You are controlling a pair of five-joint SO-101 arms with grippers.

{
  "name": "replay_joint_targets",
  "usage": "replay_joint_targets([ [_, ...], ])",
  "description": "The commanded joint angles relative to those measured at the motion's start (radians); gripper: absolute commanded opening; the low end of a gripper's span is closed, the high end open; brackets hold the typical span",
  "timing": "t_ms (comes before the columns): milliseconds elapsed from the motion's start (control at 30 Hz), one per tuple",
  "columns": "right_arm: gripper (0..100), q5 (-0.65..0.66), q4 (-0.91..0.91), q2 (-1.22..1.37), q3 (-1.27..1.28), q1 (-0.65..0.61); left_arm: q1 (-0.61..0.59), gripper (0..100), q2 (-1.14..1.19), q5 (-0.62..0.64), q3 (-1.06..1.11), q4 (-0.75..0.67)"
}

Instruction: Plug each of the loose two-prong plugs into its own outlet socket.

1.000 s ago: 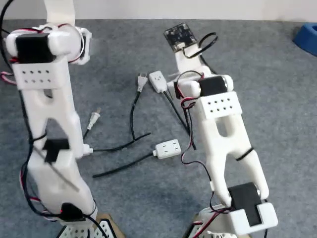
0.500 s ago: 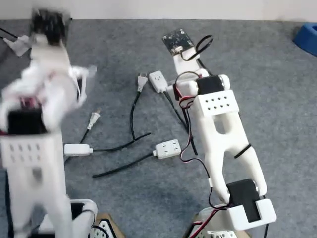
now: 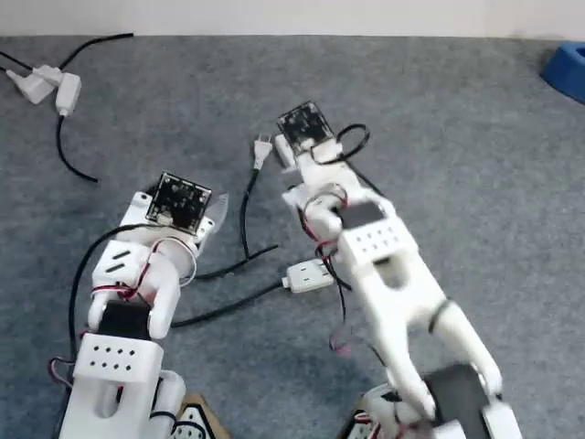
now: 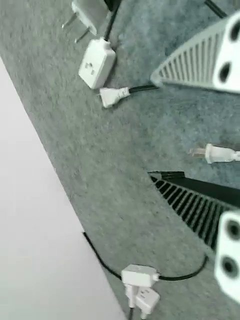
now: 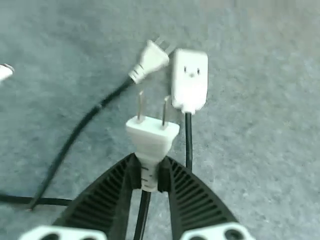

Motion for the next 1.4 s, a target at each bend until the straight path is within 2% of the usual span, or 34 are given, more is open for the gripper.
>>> replay_joint_targets([
  [0, 0.8, 0.031, 0.005, -0.229, 0.077, -0.036, 0.028, 29, -0.019, 0.003, -0.001, -0.037],
  [200, 0.8, 0.040, 0.110, -0.490, 0.257, -0.154, 0.030, 29, -0.022, 0.009, -0.002, -0.037],
  [367, 0.8, 0.038, 0.150, -0.510, 0.305, -0.226, 0.071, 29, -0.025, 0.017, -0.031, -0.034],
  [500, 0.8, 0.038, 0.147, -0.510, 0.317, -0.226, 0.085, 29, -0.021, 0.058, -0.094, -0.029],
  [733, 0.8, 0.038, 0.147, -0.510, 0.317, -0.232, 0.162, 30, -0.024, 0.058, -0.116, 0.037],
  [1033, 0.8, 0.000, 0.154, -0.521, 0.314, -0.232, 0.168, 30, -0.018, 0.055, -0.097, 0.048],
  [1367, 0.8, -0.038, 0.349, -0.522, 0.137, -0.265, 0.162, 30, -0.018, 0.052, 0.002, 0.029],
])
